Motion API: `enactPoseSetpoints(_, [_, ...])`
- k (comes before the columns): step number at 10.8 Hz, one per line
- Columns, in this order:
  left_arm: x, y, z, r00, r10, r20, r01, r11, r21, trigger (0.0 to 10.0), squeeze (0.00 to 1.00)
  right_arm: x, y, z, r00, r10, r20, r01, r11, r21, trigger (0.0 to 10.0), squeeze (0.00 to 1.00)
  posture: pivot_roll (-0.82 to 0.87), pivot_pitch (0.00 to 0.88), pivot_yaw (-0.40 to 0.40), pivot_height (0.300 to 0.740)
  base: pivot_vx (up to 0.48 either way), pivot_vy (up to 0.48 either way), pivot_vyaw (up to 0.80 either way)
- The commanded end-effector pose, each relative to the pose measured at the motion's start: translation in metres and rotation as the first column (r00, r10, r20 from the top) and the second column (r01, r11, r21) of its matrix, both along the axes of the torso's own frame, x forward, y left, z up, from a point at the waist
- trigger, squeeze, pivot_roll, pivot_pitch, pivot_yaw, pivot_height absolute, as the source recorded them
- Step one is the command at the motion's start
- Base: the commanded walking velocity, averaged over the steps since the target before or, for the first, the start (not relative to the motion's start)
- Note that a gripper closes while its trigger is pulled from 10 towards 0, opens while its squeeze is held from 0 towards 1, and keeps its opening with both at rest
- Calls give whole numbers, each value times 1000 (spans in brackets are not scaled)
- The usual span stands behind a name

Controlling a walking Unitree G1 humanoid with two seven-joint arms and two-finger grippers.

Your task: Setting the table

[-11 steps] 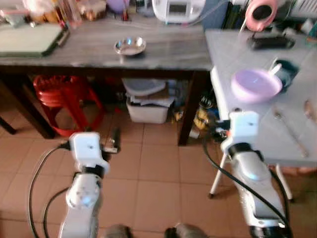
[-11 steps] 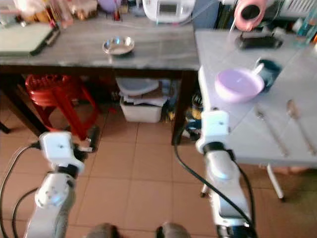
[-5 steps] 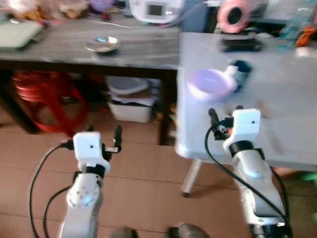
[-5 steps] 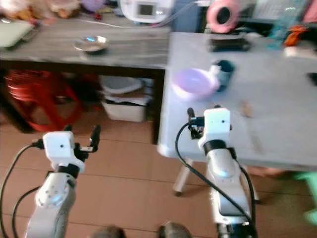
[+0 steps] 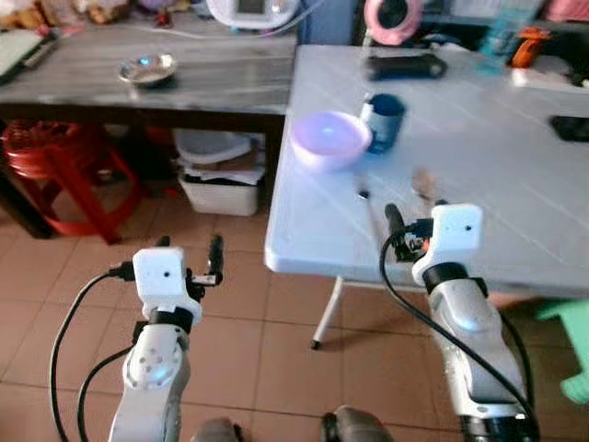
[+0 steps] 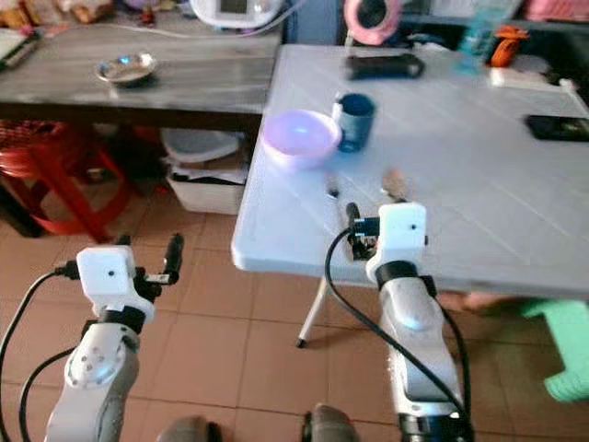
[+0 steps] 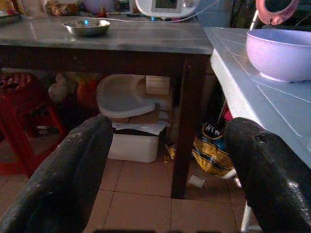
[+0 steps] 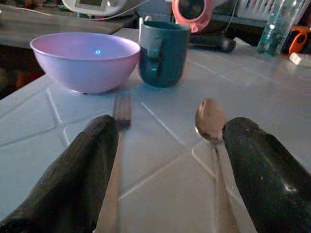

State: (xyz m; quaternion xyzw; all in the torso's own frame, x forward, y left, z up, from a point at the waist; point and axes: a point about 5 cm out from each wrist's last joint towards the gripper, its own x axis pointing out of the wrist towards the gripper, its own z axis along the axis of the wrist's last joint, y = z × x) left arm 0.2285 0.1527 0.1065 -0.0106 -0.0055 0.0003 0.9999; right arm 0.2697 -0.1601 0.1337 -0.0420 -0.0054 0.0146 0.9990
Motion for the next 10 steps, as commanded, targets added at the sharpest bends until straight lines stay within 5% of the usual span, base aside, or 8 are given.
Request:
enactPoseSetpoints(1, [-1,5,1,1000,18,-1,-18,1000,3,10000,0,-1,3,2,1000,8,0,-8,1000,8,10000,0,-9,105,8,740,0,0,0])
enactPoseSetpoints(10, [0,2,1,1000,11,-3,-11,1000,-1,10000,0,1,-1,0,1000,-8,-14,8,1000,10,10000,0,-14,109,5,740,0,0,0])
